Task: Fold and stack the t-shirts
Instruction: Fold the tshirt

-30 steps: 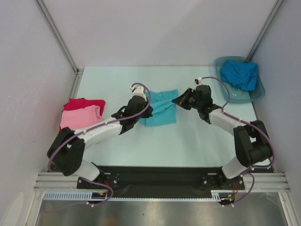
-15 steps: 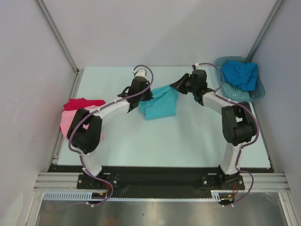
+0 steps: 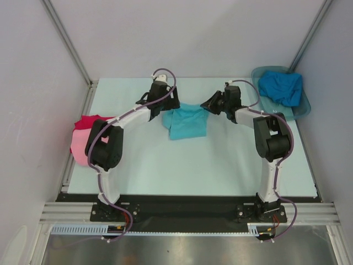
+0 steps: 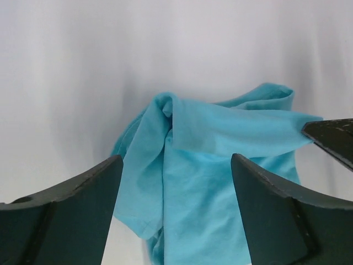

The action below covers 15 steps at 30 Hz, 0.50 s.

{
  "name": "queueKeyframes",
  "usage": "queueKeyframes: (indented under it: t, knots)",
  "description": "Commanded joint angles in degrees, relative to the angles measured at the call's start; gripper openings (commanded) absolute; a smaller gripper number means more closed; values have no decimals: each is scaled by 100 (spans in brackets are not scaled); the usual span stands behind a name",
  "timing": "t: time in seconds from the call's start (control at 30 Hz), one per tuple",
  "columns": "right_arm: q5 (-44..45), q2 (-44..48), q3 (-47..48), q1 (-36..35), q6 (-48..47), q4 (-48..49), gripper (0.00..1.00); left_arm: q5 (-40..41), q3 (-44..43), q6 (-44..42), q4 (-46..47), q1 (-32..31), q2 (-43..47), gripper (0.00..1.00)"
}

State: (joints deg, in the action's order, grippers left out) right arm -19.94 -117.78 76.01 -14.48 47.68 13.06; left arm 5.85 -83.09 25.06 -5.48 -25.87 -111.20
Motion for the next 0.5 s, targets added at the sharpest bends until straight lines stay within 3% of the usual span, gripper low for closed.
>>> queueKeyframes:
  t: [0.0, 0.33, 0.47]
  knots:
    - [-36, 53, 239, 33, -92, 557, 24, 66, -304, -124, -68, 29, -69, 86]
    - [-422, 360, 336, 7, -49, 1567, 29, -13, 91, 69, -50, -58, 791, 87]
    - [-405, 991, 56, -230, -136, 1560, 29, -101, 609, 183, 11, -120, 1335, 87]
